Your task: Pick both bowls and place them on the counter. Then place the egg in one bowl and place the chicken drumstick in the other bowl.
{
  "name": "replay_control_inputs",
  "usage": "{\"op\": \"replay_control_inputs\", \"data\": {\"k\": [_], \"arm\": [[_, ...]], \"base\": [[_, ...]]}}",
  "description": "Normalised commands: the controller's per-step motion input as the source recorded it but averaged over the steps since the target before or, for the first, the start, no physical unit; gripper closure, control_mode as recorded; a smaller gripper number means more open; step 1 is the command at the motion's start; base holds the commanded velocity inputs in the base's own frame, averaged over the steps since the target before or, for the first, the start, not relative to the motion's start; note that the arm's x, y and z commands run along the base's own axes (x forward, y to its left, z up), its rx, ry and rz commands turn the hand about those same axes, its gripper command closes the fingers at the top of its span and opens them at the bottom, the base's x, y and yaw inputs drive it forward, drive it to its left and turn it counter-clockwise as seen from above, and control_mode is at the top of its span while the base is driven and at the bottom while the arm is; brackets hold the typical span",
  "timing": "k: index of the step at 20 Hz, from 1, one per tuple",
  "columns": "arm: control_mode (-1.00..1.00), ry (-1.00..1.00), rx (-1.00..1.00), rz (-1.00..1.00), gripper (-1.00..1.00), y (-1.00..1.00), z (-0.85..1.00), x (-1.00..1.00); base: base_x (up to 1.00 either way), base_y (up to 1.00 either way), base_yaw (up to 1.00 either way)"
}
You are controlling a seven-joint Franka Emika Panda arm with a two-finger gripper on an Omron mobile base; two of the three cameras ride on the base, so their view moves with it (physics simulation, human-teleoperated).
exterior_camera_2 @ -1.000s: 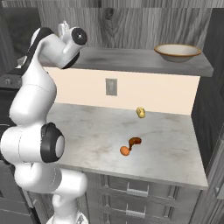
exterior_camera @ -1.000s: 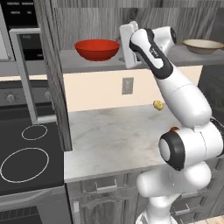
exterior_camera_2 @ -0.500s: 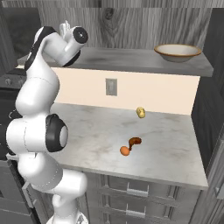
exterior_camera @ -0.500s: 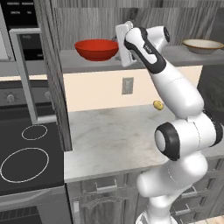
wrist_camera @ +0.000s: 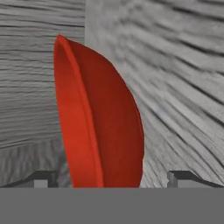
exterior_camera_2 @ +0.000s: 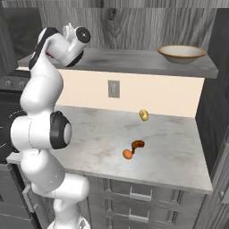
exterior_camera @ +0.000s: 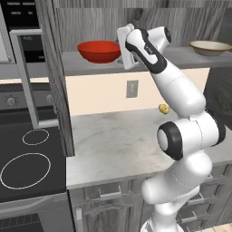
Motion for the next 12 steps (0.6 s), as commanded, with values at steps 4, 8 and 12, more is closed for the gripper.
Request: {"op": "replay_control_inputs", "data": {"k": [4,8,12], "arm": [[-1.0,0.01,0.0,0.0,-1.0,0.09,-0.03,0.31],[-1.0,0.02,0.0,0.0,-1.0,0.12,-0.07,0.28],[-1.0,0.04,-0.01,0.0,-1.0,0.14,-0.1,0.25]], "base": [[0.0,0.0,0.0],[0.0,0.0,0.0],[0.0,0.0,0.0]]}}
